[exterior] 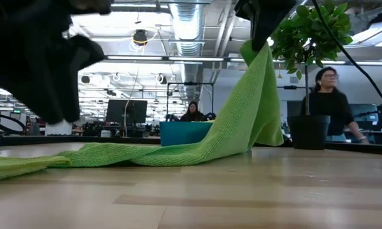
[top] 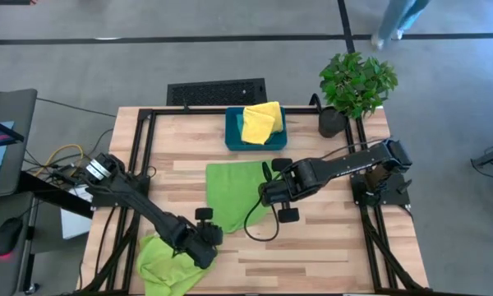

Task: Fold microfiber towels
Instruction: Fold the green microfiber cloth

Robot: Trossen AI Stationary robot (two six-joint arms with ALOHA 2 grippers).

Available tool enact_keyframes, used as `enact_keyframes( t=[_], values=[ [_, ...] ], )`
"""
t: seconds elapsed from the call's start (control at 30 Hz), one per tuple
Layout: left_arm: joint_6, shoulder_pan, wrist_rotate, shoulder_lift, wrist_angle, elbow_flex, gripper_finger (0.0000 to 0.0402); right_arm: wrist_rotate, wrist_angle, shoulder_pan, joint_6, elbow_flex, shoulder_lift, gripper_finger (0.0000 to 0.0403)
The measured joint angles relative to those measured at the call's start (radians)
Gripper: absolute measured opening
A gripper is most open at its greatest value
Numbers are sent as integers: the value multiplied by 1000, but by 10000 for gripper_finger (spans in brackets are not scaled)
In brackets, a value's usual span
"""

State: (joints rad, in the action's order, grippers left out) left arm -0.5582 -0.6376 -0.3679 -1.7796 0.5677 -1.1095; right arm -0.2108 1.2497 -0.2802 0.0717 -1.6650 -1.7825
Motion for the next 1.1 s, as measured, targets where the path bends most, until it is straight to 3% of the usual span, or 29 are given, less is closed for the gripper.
enact_keyframes(
  t=[0.3,0.87,1.1],
  values=[
    [0,17,-21,-102,-4,-1,128,0,2,1,0,0,0,17],
    [-36,60,-39,-100,49,-57,128,0,0,1,-1,0,0,16],
    [-74,98,5,-121,57,-48,128,0,8,1,-1,0,0,18]
  ],
)
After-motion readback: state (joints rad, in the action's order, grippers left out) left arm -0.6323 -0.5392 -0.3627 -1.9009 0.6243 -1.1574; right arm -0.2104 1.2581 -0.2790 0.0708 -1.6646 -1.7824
